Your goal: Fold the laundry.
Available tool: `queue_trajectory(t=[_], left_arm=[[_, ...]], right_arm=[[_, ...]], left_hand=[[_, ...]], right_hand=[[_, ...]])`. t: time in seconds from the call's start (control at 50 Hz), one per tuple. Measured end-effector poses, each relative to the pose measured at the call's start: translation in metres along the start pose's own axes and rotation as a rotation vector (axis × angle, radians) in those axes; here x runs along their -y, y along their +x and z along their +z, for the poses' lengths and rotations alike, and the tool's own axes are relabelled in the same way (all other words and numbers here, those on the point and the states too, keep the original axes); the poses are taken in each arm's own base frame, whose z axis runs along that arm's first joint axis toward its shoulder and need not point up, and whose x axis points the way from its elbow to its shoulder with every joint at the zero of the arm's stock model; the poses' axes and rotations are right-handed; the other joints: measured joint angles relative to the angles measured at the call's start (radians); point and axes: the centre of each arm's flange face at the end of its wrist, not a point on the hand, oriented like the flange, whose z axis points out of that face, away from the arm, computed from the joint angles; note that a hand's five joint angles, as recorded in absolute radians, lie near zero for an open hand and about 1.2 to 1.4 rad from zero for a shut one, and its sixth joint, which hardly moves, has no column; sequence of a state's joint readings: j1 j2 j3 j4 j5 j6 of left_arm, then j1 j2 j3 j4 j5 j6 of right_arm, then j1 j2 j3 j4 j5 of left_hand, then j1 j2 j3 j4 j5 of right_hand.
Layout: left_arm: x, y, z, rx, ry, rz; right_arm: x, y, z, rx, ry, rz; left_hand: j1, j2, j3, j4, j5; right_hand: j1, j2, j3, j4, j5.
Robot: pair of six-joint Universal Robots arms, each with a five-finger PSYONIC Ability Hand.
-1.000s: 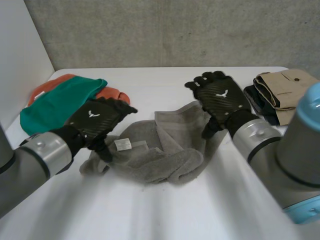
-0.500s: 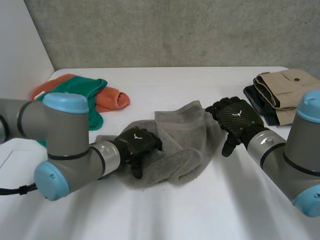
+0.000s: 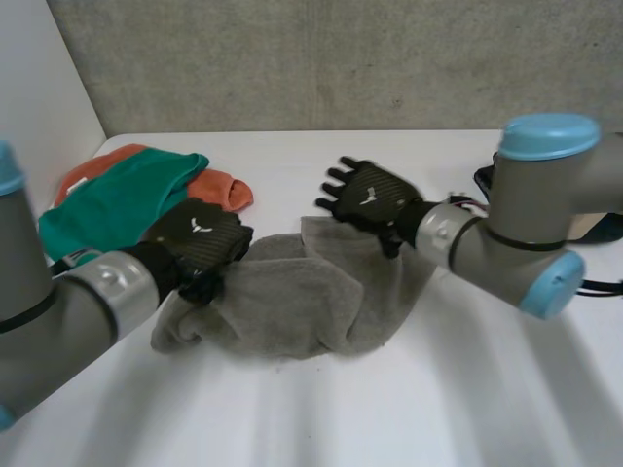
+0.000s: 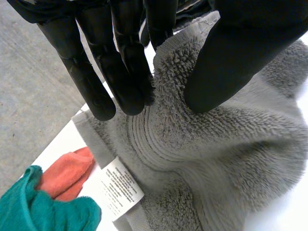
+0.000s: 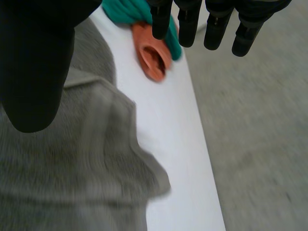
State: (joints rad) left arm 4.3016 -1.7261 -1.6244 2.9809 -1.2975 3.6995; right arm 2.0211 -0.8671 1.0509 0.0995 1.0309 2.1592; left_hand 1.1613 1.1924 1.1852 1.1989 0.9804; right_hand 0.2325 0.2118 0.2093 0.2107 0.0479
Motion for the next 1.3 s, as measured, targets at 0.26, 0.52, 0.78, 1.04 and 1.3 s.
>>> queue_trajectory(t=[0.26,0.52,0.78,1.04,1.3], left_arm=[[-0.013,0.002,-0.047,0.025,0.006,0.026],[0.018,-0.047,-0.026,0.184,0.222,0.065],[0.018,-0.052,-0.021,0.213,0.251,-0.038],[0.004,-0.021,-0.053,0.158,0.227,-0.053],[0.008,-0.008,-0.075,0.135,0.273,-0.065]], right_arm=[[-0.009,-0.068,0.049,0.132,0.056,-0.128],[-0.015,-0.010,0.074,-0.157,0.077,-0.111],[-0.006,0.060,0.028,-0.410,0.152,0.108],[-0.022,0.008,0.020,-0.017,0.110,0.162],[-0.024,-0.068,0.030,0.301,0.045,0.083]], left_hand=[[0.000,0.000,0.004,0.000,0.000],[0.000,0.002,0.004,0.001,0.000],[0.000,0.002,0.004,0.001,0.000],[0.000,0.004,0.004,0.001,0.000],[0.000,0.004,0.004,0.001,0.000]], right_hand=[[0.244,0.265,0.264,0.261,0.255],[0.897,0.962,0.975,0.982,0.950],[0.424,0.445,0.467,0.467,0.463],[0.002,0.010,0.014,0.013,0.001],[0.439,0.432,0.439,0.438,0.432]])
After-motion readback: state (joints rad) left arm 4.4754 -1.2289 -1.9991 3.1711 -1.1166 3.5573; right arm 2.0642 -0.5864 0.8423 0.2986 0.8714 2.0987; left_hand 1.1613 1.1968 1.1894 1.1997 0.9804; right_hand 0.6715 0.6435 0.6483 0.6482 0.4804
